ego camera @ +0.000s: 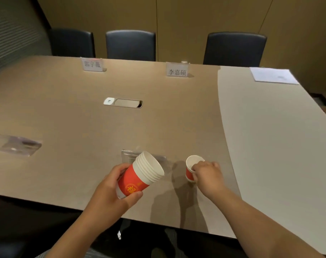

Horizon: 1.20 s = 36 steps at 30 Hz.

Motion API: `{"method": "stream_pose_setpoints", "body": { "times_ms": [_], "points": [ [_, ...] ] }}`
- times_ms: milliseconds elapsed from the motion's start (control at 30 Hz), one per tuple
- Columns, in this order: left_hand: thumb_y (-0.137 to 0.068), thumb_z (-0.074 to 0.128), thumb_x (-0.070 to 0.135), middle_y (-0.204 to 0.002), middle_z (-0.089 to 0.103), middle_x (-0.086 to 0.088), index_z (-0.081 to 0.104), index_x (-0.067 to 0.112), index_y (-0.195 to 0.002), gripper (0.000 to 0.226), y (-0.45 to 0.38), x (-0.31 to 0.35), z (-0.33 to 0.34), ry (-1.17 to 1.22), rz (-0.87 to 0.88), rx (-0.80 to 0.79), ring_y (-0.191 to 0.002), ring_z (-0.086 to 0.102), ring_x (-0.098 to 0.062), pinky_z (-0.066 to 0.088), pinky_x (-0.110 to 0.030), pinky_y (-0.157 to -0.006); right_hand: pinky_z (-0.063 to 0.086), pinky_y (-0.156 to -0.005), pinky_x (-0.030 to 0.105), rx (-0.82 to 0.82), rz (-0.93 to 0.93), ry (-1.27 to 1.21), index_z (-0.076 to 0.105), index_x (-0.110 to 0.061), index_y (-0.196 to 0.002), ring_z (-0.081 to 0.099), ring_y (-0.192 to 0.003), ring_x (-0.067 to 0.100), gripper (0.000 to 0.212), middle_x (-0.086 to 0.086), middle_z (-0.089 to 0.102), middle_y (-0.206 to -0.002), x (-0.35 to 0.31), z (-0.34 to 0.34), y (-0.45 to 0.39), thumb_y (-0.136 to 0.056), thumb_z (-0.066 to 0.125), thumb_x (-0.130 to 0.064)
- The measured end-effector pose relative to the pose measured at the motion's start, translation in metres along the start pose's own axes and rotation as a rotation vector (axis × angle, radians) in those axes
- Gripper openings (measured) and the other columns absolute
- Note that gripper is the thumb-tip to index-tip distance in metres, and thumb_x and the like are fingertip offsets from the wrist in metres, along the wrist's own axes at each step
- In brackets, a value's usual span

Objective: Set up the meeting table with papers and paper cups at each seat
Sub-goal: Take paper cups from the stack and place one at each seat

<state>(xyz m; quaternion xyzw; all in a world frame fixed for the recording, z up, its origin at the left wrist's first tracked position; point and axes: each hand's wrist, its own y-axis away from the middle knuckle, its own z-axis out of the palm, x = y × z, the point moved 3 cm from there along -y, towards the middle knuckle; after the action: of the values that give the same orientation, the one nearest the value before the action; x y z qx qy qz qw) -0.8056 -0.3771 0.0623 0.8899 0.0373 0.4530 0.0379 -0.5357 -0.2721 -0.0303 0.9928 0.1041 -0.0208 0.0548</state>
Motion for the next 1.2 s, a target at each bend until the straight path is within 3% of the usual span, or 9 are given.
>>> {"method": "stream_pose_setpoints", "body": {
  "times_ms": [167,267,367,467,567,767,900,1000,1200],
  "points": [
    [-0.071,0.084,0.017,-0.111,0.060,0.014,0.050,0.041,-0.117,0.062,-0.022,-0.005,-0.004,0.019,0.031,-0.024,-0.098,0.059,-0.003,0.051,-0.022,-0.082,0.036,-0.096,0.034,-0.128,0.034,-0.016,0.064,-0.025,-0.116,0.056,-0.114,0.025,0.030,0.002,0.065,-0.121,0.004,0.016,0.000,-0.089,0.055,-0.033],
    [-0.072,0.084,0.019,-0.114,0.060,0.012,0.050,0.039,-0.120,0.063,-0.026,-0.013,-0.011,0.039,0.032,-0.040,-0.102,0.059,-0.008,0.053,-0.028,-0.085,0.039,-0.097,0.036,-0.028,0.060,-0.100,0.061,-0.027,-0.120,0.055,-0.115,0.023,0.034,-0.001,0.063,-0.122,-0.001,-0.002,0.005,-0.089,0.058,-0.039],
    [-0.071,0.084,0.027,-0.112,0.060,0.018,0.049,0.045,-0.120,0.063,-0.026,-0.021,-0.028,0.054,0.034,-0.026,-0.104,0.060,-0.012,0.054,-0.032,-0.087,0.049,-0.089,0.034,0.192,-0.068,-0.589,0.070,-0.023,-0.104,0.062,-0.099,0.012,0.016,-0.005,0.069,-0.103,-0.042,-0.059,0.004,-0.093,0.058,-0.025],
    [-0.072,0.084,0.023,-0.109,0.058,0.028,0.050,0.048,-0.116,0.061,-0.024,-0.027,-0.051,0.074,0.034,0.027,-0.103,0.060,-0.004,0.055,-0.024,-0.081,0.050,-0.090,0.022,-0.023,-0.304,-1.050,0.072,-0.025,-0.105,0.064,-0.102,0.002,0.023,-0.012,0.073,-0.105,-0.111,-0.120,0.008,-0.097,0.053,-0.017],
    [-0.073,0.083,0.021,-0.112,0.056,0.031,0.050,0.046,-0.116,0.059,-0.015,-0.038,-0.081,0.110,0.004,0.106,-0.105,0.059,0.002,0.056,-0.020,-0.079,0.048,-0.095,0.023,-0.198,-0.517,-1.007,0.067,-0.028,-0.116,0.063,-0.109,0.003,0.025,-0.012,0.071,-0.113,-0.175,-0.140,0.007,-0.098,0.053,-0.017],
    [-0.071,0.084,0.025,-0.117,0.056,0.030,0.050,0.049,-0.122,0.066,0.021,-0.083,-0.159,0.092,-0.024,0.261,-0.109,0.056,0.006,0.054,-0.019,-0.083,0.054,-0.082,0.036,-0.175,-0.560,-0.914,0.072,-0.030,-0.096,0.068,-0.083,0.009,0.015,-0.010,0.074,-0.089,-0.276,-0.144,-0.005,-0.089,0.064,-0.019],
    [-0.070,0.082,0.032,-0.120,0.057,0.028,0.049,0.050,-0.124,0.066,0.044,-0.122,-0.211,0.062,0.015,0.301,-0.110,0.058,0.003,0.053,-0.021,-0.087,0.054,-0.070,0.030,-0.096,-0.535,-0.887,0.071,-0.026,-0.083,0.062,-0.073,0.006,0.005,-0.010,0.070,-0.077,-0.341,-0.149,-0.008,-0.082,0.071,-0.022],
    [-0.071,0.081,0.029,-0.117,0.055,0.031,0.046,0.055,-0.119,0.065,0.063,-0.151,-0.253,0.062,0.027,0.326,-0.111,0.056,0.007,0.052,-0.016,-0.087,0.048,-0.060,0.018,-0.051,-0.498,-0.897,0.066,-0.027,-0.071,0.058,-0.067,0.004,0.014,-0.012,0.064,-0.070,-0.393,-0.153,-0.003,-0.074,0.079,-0.025],
    [-0.069,0.081,0.021,-0.116,0.061,0.019,0.051,0.044,-0.118,0.062,0.089,-0.205,-0.333,0.032,0.049,0.386,-0.107,0.059,0.002,0.047,-0.014,-0.088,0.046,-0.062,0.027,0.128,-0.435,-1.061,0.068,-0.024,-0.073,0.057,-0.061,0.009,0.016,-0.007,0.068,-0.065,-0.464,-0.174,-0.004,-0.073,0.082,-0.015]
  ]
}}
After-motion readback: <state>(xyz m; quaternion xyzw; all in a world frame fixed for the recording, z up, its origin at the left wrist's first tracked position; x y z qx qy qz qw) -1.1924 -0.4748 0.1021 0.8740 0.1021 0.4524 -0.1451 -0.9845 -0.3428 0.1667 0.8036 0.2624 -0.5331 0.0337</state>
